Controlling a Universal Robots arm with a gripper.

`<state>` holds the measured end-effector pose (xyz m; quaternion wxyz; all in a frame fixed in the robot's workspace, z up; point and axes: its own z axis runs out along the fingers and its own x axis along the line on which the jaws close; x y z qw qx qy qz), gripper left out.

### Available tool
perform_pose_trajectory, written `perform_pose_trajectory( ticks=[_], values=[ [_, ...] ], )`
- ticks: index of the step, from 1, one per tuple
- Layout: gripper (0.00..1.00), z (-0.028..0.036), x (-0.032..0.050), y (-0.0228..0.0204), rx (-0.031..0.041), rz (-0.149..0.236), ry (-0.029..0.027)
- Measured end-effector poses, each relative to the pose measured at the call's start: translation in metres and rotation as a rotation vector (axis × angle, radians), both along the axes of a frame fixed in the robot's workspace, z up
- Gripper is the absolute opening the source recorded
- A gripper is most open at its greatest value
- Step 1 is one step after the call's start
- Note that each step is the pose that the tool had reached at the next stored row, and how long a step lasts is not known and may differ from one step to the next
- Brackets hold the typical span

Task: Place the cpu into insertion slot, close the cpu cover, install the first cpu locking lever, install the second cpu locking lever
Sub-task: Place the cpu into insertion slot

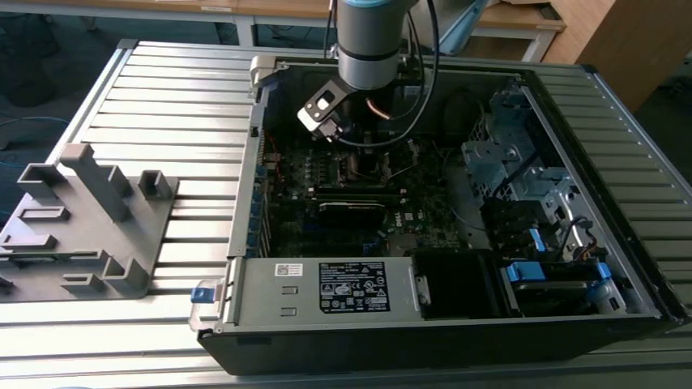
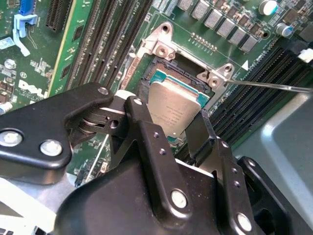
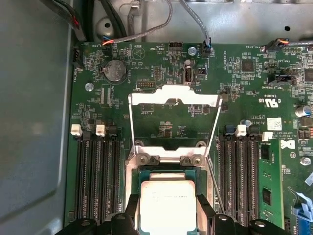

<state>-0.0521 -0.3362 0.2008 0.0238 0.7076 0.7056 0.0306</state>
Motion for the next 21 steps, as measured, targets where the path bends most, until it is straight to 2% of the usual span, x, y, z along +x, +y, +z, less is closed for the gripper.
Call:
perform_pose_trajectory(
  ticks=[10, 21],
  values=[
    [0.54, -0.0042, -0.0020, 0.0000, 0.0001, -0.005, 0.0000],
    [0.54, -0.0056, -0.0021, 0.0000, -0.0001, -0.005, 0.0001]
  ],
)
